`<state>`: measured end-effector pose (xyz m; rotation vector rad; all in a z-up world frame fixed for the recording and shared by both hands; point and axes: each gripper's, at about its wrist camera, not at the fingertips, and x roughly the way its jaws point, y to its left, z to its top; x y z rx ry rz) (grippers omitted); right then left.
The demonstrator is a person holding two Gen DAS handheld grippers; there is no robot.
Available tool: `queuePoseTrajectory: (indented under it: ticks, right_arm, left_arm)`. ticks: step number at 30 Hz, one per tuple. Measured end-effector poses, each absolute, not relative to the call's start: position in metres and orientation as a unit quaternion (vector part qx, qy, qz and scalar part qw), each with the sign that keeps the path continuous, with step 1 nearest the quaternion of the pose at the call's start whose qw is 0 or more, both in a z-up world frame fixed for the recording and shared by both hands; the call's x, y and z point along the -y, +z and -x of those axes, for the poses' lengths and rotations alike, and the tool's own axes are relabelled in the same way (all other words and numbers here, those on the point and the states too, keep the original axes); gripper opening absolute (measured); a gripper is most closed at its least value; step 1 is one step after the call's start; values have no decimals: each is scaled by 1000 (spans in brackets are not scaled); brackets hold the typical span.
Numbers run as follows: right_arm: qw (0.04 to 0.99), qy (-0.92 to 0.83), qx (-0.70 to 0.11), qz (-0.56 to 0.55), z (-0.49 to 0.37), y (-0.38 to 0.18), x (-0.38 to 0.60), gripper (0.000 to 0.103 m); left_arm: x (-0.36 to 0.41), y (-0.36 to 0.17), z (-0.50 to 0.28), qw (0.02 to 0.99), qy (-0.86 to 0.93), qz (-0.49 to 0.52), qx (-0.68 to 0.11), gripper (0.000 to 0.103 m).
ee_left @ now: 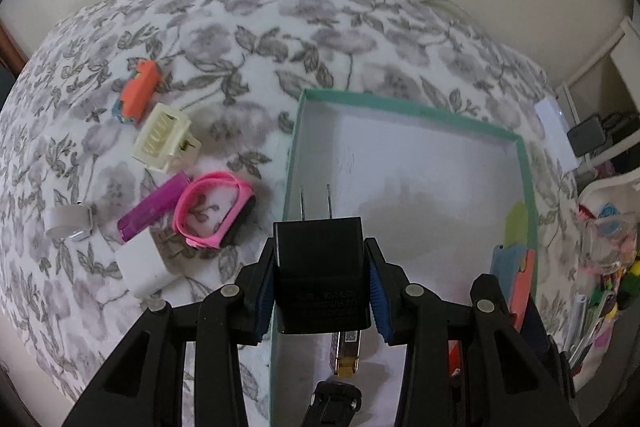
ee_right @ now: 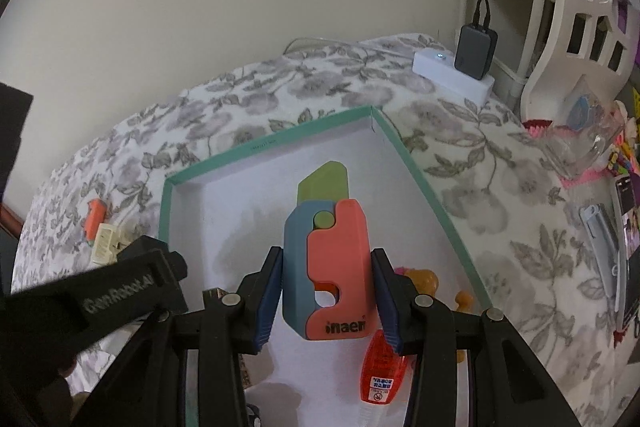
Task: Organize rigid objects
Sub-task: 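Carry the charger and toy knife into the tray and open both tools, then move the left tool to the white watch band while the right tool reaches the white charger cube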
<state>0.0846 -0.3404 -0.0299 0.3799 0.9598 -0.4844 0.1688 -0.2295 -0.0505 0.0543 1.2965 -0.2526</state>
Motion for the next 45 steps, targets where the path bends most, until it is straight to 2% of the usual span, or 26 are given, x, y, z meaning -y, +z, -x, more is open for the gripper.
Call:
queuePoseTrajectory:
  ticks: [14, 18, 23, 27, 31, 32, 35, 38, 41, 45]
  right_arm:
    - [835, -225, -474, -169, -86, -37, 337, 44]
    - [834, -225, -475, -169, -85, -37, 337, 44]
    - [832, -222, -481, -165, -86, -40, 337, 44]
    - [832, -217, -485, -161, -87, -41, 334, 44]
    - [836, -216, -483, -147, -88, -40, 331, 45]
    - [836, -215, -484, -146, -88, -41, 331, 47]
    - [836, -215, -482, -149, -88, -41, 330, 67]
    - [836, -211, -483, -150, -88, -42, 329, 69]
    - [838, -207, -483, -148, -89, -43, 327, 77]
    - [839, -204, -481, -154, -89, -45, 327, 84]
  left_arm:
    - [221, -51, -170, 784, -121, -6, -608, 43]
    - [220, -50, -169, 784, -121, -10, -609, 54]
    - [212, -43, -169, 789, -107, -15, -605, 55]
    - [201, -36, -174, 794, -95, -15, -600, 66]
    - [185, -34, -181, 800, -68, -21, -596, 72]
    - [180, -35, -183, 802, -57, -26, -594, 73]
    - [172, -39, -186, 805, -32, -43, -591, 87]
    - [166, -44, -188, 802, -16, -58, -595, 88]
    - [162, -48, -188, 799, -2, -72, -597, 89]
    - [159, -52, -188, 798, 11, -87, -596, 95]
